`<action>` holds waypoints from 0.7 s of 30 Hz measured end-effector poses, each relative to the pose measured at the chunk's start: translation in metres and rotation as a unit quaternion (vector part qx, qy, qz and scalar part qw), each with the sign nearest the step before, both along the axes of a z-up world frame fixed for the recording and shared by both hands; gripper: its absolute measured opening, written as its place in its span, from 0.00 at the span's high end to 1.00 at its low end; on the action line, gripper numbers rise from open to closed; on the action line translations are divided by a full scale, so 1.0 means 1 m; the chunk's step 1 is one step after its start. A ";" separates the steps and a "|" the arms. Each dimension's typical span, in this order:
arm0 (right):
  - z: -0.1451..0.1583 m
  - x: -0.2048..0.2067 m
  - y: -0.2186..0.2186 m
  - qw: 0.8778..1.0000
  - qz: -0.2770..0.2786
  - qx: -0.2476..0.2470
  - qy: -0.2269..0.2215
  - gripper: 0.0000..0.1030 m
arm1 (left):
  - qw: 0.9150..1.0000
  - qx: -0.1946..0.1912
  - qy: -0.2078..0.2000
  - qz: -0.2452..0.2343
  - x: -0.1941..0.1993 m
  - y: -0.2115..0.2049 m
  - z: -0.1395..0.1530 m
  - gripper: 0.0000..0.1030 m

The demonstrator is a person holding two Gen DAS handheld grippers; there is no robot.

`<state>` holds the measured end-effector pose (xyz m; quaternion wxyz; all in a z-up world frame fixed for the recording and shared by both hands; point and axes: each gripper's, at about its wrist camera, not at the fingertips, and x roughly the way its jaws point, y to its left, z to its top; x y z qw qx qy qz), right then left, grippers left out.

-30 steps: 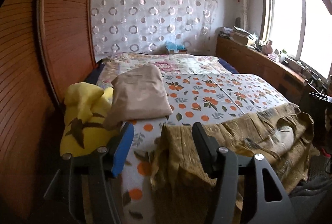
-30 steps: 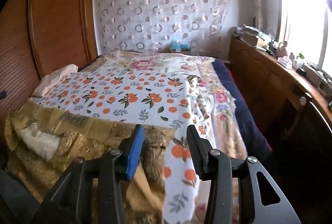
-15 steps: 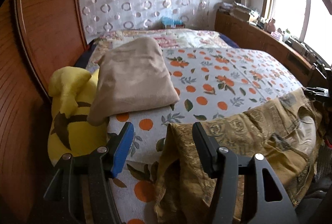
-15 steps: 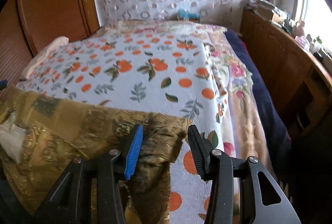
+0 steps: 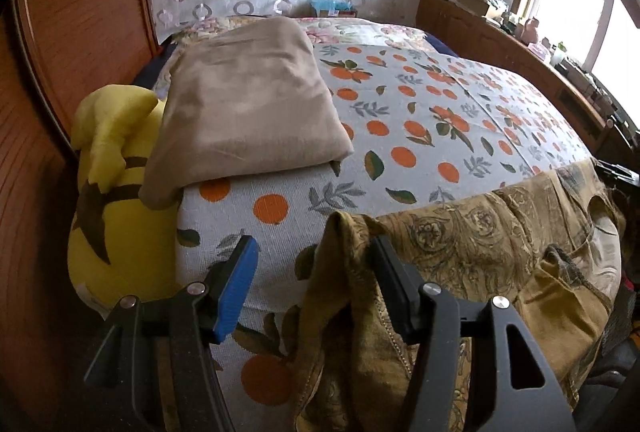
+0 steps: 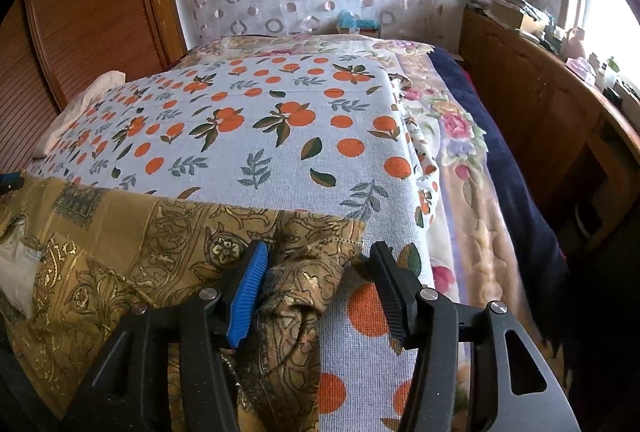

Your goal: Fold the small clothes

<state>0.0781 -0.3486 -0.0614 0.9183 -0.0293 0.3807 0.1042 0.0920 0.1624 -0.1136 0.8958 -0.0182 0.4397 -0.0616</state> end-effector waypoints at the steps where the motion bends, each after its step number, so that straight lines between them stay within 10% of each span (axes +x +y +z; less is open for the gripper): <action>1: 0.000 0.000 0.000 1.000 0.001 0.000 0.000 0.45 | 1.000 -0.002 -0.001 0.002 0.000 0.001 0.000 0.40; 14: -0.001 0.002 0.002 1.000 0.018 0.001 0.006 0.45 | 1.000 -0.020 0.011 -0.020 0.008 0.000 0.001 0.53; 19: 0.001 -0.008 0.006 0.998 0.056 0.017 0.011 0.83 | 0.998 -0.024 0.015 -0.048 0.005 -0.013 0.007 0.94; 21: 0.004 -0.016 0.007 0.998 0.057 0.016 -0.004 0.91 | 0.999 -0.011 -0.019 -0.047 -0.006 -0.019 0.017 0.95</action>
